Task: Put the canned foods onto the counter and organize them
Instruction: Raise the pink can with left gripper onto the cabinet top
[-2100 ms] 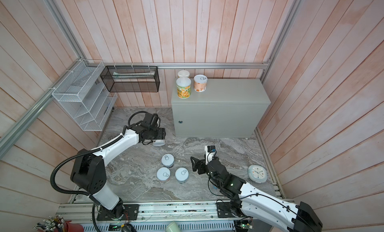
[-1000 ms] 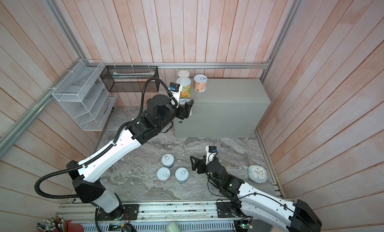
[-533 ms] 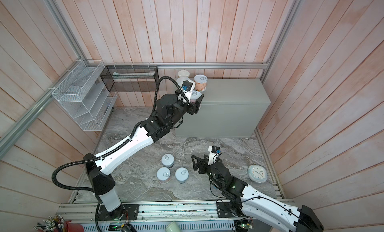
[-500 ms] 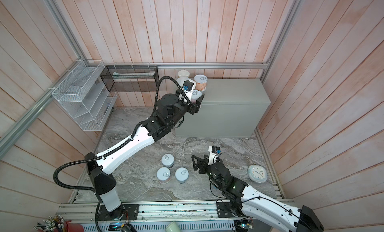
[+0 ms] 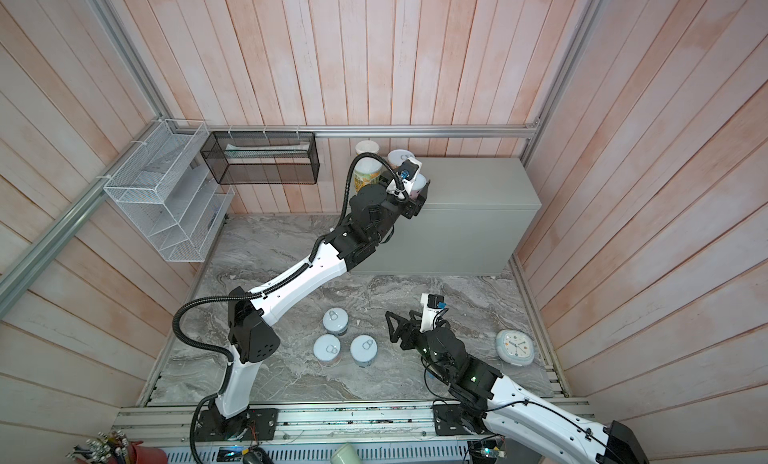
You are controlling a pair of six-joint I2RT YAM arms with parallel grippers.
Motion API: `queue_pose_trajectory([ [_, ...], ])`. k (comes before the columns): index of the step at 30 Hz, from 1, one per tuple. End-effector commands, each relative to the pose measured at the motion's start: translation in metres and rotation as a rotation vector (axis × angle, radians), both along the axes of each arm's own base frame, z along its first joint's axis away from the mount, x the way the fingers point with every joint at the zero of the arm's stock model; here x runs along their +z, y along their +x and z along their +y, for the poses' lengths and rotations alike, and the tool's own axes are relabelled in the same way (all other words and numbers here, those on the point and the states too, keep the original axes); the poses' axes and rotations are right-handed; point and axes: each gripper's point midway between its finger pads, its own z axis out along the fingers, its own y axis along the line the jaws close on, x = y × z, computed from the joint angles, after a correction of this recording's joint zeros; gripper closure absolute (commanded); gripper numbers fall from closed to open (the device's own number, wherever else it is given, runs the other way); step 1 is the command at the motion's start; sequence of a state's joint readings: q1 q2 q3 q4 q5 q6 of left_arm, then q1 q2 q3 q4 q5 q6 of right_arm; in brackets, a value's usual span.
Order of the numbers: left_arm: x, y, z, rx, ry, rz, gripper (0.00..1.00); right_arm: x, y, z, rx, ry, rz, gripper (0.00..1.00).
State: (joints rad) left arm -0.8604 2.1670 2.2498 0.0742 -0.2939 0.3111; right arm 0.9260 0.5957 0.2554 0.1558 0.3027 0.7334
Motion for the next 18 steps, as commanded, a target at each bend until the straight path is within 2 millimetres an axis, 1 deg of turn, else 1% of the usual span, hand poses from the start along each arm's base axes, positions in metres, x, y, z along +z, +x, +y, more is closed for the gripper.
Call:
queue_pose_trajectory([
  [1, 0.047, 0.000, 0.014, 0.038, -0.097, -0.103, 0.59, -0.011, -0.005, -0.001, 0.020, -0.014, 0.022, 0.13],
  [5, 0.039, 0.012, 0.009, 0.069, -0.098, -0.117, 0.58, -0.011, -0.005, -0.003, 0.017, -0.012, 0.019, 0.13],
  [8, 0.033, 0.021, 0.009, 0.093, -0.099, -0.124, 0.58, -0.010, -0.006, -0.005, 0.011, -0.010, 0.014, 0.13],
  [10, 0.026, 0.027, 0.010, 0.106, -0.099, -0.114, 0.55, -0.012, -0.006, -0.007, 0.008, -0.012, 0.015, 0.13],
  [12, 0.018, 0.032, 0.010, 0.118, -0.093, -0.104, 0.50, -0.013, -0.006, -0.008, 0.002, -0.015, 0.015, 0.13],
  [14, 0.012, 0.035, 0.011, 0.135, -0.082, -0.098, 0.39, -0.014, -0.007, -0.009, 0.000, -0.019, 0.016, 0.13],
  [15, 0.010, 0.036, 0.011, 0.140, -0.079, -0.097, 0.30, -0.014, -0.007, -0.010, 0.000, -0.021, 0.016, 0.13],
  [17, 0.006, 0.037, 0.011, 0.144, -0.066, -0.094, 0.01, -0.015, -0.007, -0.010, -0.002, -0.025, 0.019, 0.13],
  [18, 0.005, 0.036, 0.010, 0.144, -0.064, -0.094, 0.00, -0.016, -0.007, -0.010, -0.001, -0.026, 0.020, 0.13],
])
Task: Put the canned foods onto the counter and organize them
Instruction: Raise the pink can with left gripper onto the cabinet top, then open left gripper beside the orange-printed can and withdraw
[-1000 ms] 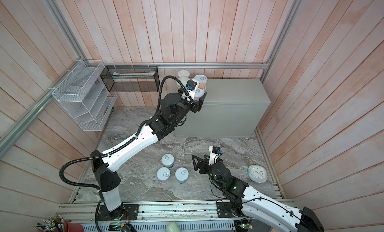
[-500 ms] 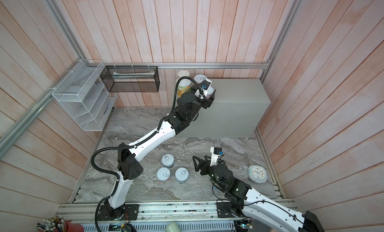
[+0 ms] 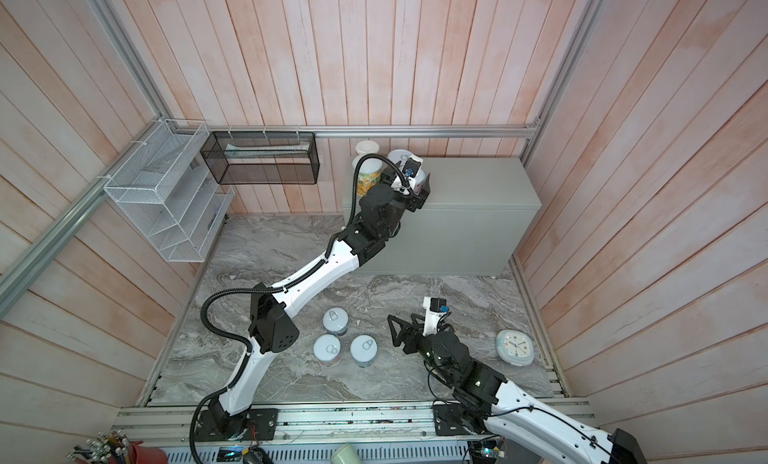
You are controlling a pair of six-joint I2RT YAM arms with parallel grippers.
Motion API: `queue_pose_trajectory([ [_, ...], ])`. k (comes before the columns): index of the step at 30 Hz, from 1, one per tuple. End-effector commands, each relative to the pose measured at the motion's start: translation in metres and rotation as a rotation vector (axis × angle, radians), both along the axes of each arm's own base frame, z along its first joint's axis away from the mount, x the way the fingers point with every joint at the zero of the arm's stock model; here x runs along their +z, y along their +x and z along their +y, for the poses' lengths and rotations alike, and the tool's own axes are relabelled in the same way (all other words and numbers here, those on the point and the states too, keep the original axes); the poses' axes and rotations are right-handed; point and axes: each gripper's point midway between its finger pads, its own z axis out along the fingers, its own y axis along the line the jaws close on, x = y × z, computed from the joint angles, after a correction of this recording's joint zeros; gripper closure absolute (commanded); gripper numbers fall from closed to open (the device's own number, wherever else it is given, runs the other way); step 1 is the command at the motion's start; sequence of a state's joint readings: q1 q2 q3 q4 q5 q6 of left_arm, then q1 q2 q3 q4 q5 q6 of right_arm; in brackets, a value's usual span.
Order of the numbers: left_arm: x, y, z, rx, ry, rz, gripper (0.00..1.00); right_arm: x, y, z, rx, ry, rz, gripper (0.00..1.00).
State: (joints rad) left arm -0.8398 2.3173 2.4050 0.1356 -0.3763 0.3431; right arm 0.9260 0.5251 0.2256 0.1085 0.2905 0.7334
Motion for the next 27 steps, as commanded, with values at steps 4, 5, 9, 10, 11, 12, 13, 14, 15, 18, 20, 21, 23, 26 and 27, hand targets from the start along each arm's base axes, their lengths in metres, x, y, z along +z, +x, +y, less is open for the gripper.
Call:
queue_pose_trajectory([
  [4, 0.016, 0.001, 0.012, 0.054, -0.033, -0.061, 0.00, -0.008, 0.001, -0.004, -0.014, -0.028, 0.011, 0.13],
  [5, 0.016, 0.001, 0.013, 0.058, -0.034, -0.062, 0.00, -0.007, 0.001, -0.004, -0.014, -0.028, 0.009, 0.13],
  [9, 0.020, -0.003, 0.013, 0.058, -0.036, -0.069, 0.00, -0.006, 0.001, -0.004, -0.013, -0.037, 0.005, 0.13],
  [10, 0.022, -0.005, 0.012, 0.059, -0.032, -0.077, 0.00, -0.007, 0.002, -0.004, -0.015, -0.041, 0.007, 0.13],
  [11, 0.021, -0.007, 0.011, 0.060, -0.021, -0.083, 0.00, -0.008, 0.002, -0.004, -0.015, -0.044, 0.009, 0.13],
  [12, 0.022, -0.009, 0.011, 0.062, -0.018, -0.089, 0.00, -0.008, 0.002, -0.004, -0.016, -0.045, 0.011, 0.13],
  [13, 0.023, -0.012, 0.011, 0.066, -0.020, -0.090, 0.00, -0.009, 0.001, -0.003, -0.014, -0.046, 0.013, 0.13],
  [14, 0.025, -0.014, 0.012, 0.065, -0.024, -0.092, 0.00, -0.008, 0.002, -0.003, -0.014, -0.045, 0.013, 0.13],
  [15, 0.027, -0.017, 0.012, 0.063, -0.028, -0.095, 0.00, -0.008, 0.002, -0.003, -0.016, -0.047, 0.014, 0.13],
  [18, 0.031, -0.020, 0.015, 0.078, -0.027, -0.101, 0.00, -0.008, 0.003, -0.003, -0.018, -0.051, 0.015, 0.13],
  [20, 0.035, -0.025, 0.016, 0.088, -0.020, -0.106, 0.00, -0.007, 0.003, -0.003, -0.019, -0.051, 0.013, 0.12],
  [21, 0.036, -0.028, 0.016, 0.093, -0.021, -0.110, 0.00, -0.008, 0.003, -0.003, -0.019, -0.055, 0.014, 0.12],
  [23, 0.040, -0.034, 0.018, 0.117, -0.024, -0.121, 0.00, -0.008, 0.003, -0.004, -0.022, -0.058, 0.015, 0.11],
  [26, 0.042, -0.045, 0.021, 0.156, -0.022, -0.130, 0.00, -0.009, 0.003, -0.004, -0.026, -0.059, 0.016, 0.11],
  [27, 0.041, -0.048, 0.022, 0.169, -0.021, -0.124, 0.00, -0.009, 0.003, -0.004, -0.025, -0.060, 0.018, 0.11],
])
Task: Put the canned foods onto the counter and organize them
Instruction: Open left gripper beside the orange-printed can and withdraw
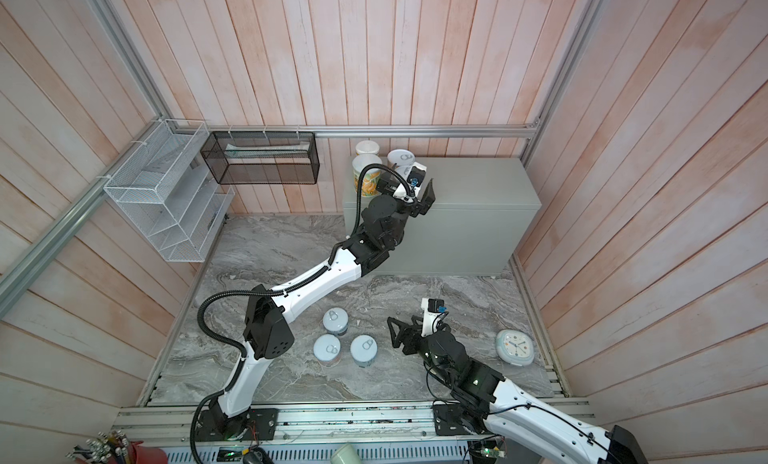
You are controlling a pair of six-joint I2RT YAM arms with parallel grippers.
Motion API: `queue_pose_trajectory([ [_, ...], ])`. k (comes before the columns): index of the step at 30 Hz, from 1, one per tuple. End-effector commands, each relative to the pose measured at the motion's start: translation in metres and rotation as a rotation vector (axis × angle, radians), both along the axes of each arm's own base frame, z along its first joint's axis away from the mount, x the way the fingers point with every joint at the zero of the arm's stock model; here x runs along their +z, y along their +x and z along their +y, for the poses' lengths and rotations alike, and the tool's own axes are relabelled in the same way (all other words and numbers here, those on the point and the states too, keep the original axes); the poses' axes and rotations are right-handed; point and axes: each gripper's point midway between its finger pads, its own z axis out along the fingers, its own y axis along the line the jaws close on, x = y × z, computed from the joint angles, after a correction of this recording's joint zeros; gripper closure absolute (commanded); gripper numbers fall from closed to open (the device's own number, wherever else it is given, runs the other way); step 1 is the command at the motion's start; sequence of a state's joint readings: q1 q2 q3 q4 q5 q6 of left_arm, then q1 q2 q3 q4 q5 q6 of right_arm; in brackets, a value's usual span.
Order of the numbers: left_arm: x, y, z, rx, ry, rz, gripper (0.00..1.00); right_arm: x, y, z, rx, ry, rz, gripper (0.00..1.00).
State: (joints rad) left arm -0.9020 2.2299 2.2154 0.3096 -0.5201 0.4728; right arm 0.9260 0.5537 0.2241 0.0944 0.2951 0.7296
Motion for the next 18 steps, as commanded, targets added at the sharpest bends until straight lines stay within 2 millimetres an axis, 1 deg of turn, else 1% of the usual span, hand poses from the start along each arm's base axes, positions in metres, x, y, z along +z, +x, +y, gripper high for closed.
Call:
queue_pose_trajectory([
  [1, 0.035, -0.023, 0.021, 0.076, -0.060, -0.047, 0.00, 0.003, 0.003, -0.004, -0.023, -0.020, -0.007, 0.11],
  [3, 0.031, -0.031, 0.027, 0.087, -0.067, -0.024, 0.00, 0.003, 0.003, -0.004, -0.025, -0.022, -0.008, 0.11],
  [5, 0.028, -0.037, 0.040, 0.097, -0.089, -0.003, 0.00, 0.003, 0.004, -0.005, -0.029, -0.025, -0.007, 0.11],
  [6, 0.027, -0.053, 0.035, 0.069, -0.104, 0.011, 0.00, 0.004, 0.004, -0.005, -0.033, -0.025, -0.008, 0.11],
  [7, 0.022, -0.060, 0.038, 0.058, -0.115, 0.037, 0.00, 0.005, 0.005, -0.004, -0.031, -0.026, -0.010, 0.11],
  [8, 0.021, -0.067, 0.043, 0.051, -0.124, 0.056, 0.00, 0.008, 0.004, -0.002, -0.014, -0.029, -0.020, 0.11],
  [11, 0.002, -0.089, 0.062, 0.047, -0.121, 0.136, 0.00, 0.020, 0.005, 0.006, 0.023, -0.050, -0.042, 0.11],
  [14, -0.019, -0.117, 0.094, 0.062, -0.129, 0.220, 0.00, 0.030, 0.011, 0.007, 0.003, -0.091, -0.055, 0.11],
  [18, -0.054, -0.144, 0.151, 0.111, -0.156, 0.364, 0.00, 0.044, 0.022, 0.009, -0.022, -0.132, -0.086, 0.11],
])
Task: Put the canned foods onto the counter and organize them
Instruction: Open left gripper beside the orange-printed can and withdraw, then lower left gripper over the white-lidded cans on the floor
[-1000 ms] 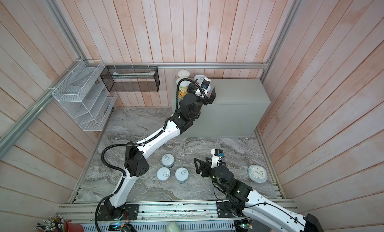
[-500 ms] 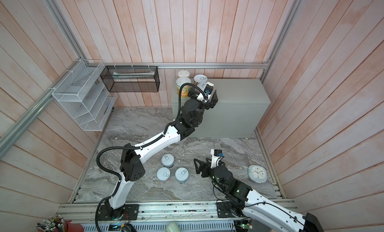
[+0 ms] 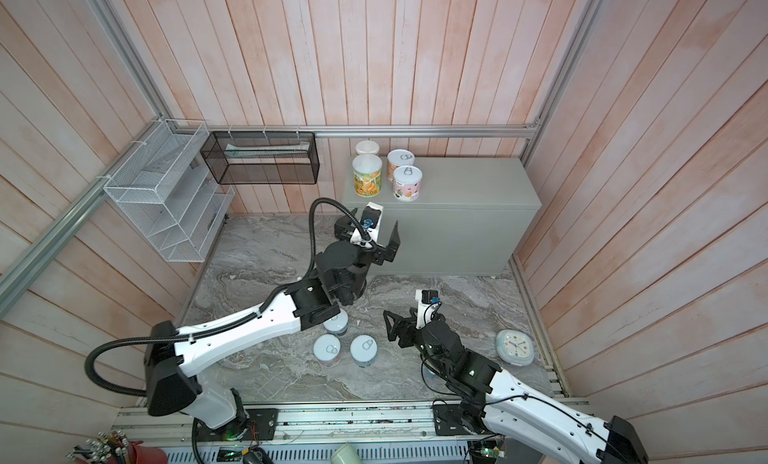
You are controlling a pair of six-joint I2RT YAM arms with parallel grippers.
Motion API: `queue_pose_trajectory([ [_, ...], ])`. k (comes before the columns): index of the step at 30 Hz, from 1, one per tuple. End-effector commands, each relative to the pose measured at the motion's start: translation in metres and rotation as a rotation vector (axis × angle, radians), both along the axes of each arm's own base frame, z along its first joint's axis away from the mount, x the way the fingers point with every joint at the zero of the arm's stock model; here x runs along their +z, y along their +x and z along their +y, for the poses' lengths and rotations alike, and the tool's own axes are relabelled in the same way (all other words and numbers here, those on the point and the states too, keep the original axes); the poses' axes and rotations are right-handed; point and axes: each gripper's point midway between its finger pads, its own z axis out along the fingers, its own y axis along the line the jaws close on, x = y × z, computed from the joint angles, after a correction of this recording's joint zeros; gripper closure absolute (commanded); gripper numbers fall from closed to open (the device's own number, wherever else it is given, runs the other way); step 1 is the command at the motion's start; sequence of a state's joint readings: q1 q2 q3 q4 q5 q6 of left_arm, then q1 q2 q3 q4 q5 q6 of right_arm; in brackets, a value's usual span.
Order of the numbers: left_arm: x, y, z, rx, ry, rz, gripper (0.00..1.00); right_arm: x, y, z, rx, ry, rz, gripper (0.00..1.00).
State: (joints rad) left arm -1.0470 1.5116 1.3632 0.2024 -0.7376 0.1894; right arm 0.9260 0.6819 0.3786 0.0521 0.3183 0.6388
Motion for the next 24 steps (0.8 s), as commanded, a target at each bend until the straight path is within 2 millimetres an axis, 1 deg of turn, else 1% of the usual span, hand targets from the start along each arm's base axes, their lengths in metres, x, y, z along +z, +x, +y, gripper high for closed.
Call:
queue_pose_trajectory([
  [1, -0.030, -0.014, 0.055, 0.119, -0.049, 0.136, 0.00, 0.017, 0.010, -0.001, -0.031, -0.050, -0.047, 0.11],
  [4, -0.057, -0.029, 0.099, 0.203, -0.035, 0.213, 0.00, 0.028, 0.015, 0.003, -0.036, -0.060, -0.061, 0.11],
  [6, -0.078, -0.038, 0.117, 0.200, -0.035, 0.297, 0.00, 0.033, 0.018, 0.006, -0.031, -0.067, -0.068, 0.11],
  [9, -0.107, -0.049, 0.134, 0.159, -0.090, 0.445, 0.00, 0.036, 0.021, 0.009, -0.031, -0.082, -0.066, 0.11],
  [11, -0.121, -0.053, 0.145, 0.149, -0.111, 0.503, 0.00, 0.037, 0.023, 0.012, -0.028, -0.091, -0.061, 0.11],
  [15, -0.143, -0.061, 0.152, 0.125, -0.094, 0.593, 0.00, 0.034, 0.023, 0.015, -0.017, -0.096, -0.040, 0.11],
  [19, -0.165, -0.068, 0.155, 0.106, -0.045, 0.676, 0.00, 0.027, 0.021, 0.013, -0.026, -0.099, -0.006, 0.11],
  [22, -0.182, -0.071, 0.150, 0.042, -0.050, 0.765, 0.00, 0.020, 0.019, 0.011, -0.024, -0.111, 0.015, 0.11],
  [24, -0.193, -0.072, 0.147, 0.004, -0.057, 0.819, 0.00, 0.015, 0.018, 0.006, -0.041, -0.127, 0.029, 0.11],
])
